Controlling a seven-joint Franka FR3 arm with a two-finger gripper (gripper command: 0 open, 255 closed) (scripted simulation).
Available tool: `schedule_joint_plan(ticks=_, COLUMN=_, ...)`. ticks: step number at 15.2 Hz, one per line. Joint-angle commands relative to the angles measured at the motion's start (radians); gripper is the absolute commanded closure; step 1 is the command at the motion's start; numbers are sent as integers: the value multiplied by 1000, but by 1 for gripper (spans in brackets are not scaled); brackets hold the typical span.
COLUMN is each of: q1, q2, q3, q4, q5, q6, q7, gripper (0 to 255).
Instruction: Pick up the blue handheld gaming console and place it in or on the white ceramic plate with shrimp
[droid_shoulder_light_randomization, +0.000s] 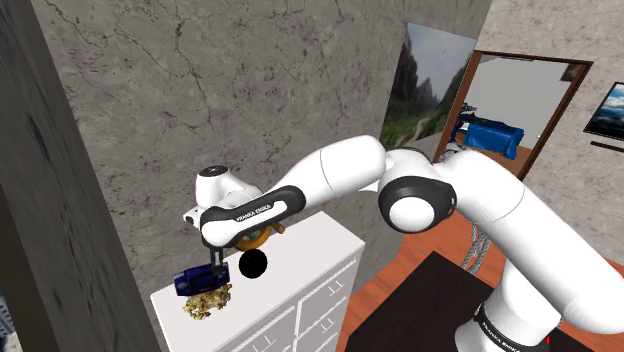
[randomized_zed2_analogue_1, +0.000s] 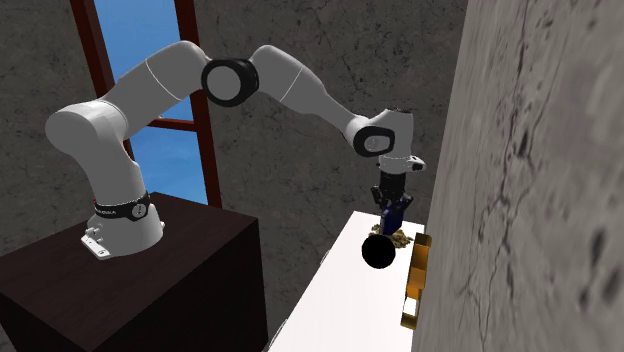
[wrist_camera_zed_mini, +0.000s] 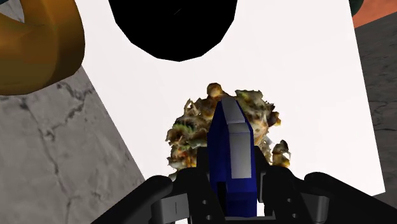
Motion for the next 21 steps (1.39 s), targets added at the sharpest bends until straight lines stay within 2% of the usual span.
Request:
schedule_joint_plan(ticks=1, q1=0, q2=5, q3=0, q4=5, q5=0, q6=1, q7=0, gripper=255)
schedule_joint_plan(ticks=7, q1=0, q2=5, q3=0, q4=5, q5=0, q6=1, q7=0, gripper=255)
schedule_joint_plan(ticks=8, q1=0, q2=4, q3=0, q4=5, q5=0, q6=1, q7=0, gripper=0)
schedule_joint_plan(ticks=13, q1=0, q2=5, q3=0, q4=5, q5=0, q6=1, q7=0, gripper=0)
schedule_joint_plan(ticks=17, q1=-1, q2=-91, q3=-2, q4=-34, q5=-1, q6=-55, q7=0, gripper=0)
schedule_joint_plan(ticks=21, q1=-1, q2=-91, q3=-2, q4=-34, q5=-1, q6=-55, q7=0, gripper=0)
